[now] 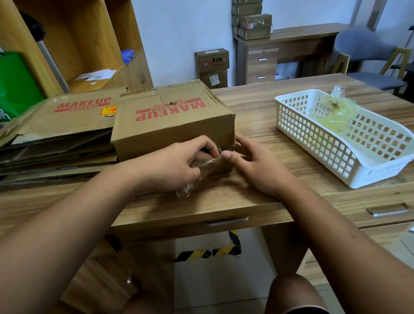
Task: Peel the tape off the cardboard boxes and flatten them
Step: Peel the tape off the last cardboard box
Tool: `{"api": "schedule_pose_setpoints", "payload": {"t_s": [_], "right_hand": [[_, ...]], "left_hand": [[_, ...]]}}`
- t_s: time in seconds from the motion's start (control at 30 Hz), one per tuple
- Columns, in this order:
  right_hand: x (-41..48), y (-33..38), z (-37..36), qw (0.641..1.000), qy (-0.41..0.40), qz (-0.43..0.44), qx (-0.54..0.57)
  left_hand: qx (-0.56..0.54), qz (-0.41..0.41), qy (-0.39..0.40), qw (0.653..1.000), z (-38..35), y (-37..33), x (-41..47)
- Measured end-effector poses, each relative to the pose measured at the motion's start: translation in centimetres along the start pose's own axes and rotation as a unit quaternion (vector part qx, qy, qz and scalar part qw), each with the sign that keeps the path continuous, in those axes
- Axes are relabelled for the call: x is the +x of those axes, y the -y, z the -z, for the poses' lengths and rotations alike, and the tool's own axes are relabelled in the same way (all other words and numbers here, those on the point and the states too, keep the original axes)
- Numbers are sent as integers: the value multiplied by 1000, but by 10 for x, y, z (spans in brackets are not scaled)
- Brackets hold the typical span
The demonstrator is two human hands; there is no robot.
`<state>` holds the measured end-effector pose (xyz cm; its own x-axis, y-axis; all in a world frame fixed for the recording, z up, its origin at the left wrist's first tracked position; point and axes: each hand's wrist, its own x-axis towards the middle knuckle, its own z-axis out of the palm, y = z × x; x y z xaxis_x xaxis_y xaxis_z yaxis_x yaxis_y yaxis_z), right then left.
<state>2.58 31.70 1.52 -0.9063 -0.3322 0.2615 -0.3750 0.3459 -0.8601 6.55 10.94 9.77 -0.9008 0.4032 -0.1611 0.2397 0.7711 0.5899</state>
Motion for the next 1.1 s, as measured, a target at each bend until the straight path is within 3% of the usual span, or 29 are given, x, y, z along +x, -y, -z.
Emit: {"api": "schedule_pose_setpoints", "payload": {"t_s": [0.23,0.63,0.9,1.1], "right_hand": [[3,-1,-1,996,-19,8,-90],[3,5,-9,975,-123,-4,-183],[1,9,-6,972,-135,-29,-190],[-4,12,-6,975,-88,-17,-205]], "left_hand": [[-13,0,-8,1000,-1,0,1],[27,10,-10,1000,2,0,-2],[4,17,2,1000,11,10,-16],[-8,17,-26,1000,13,19,-23]]}}
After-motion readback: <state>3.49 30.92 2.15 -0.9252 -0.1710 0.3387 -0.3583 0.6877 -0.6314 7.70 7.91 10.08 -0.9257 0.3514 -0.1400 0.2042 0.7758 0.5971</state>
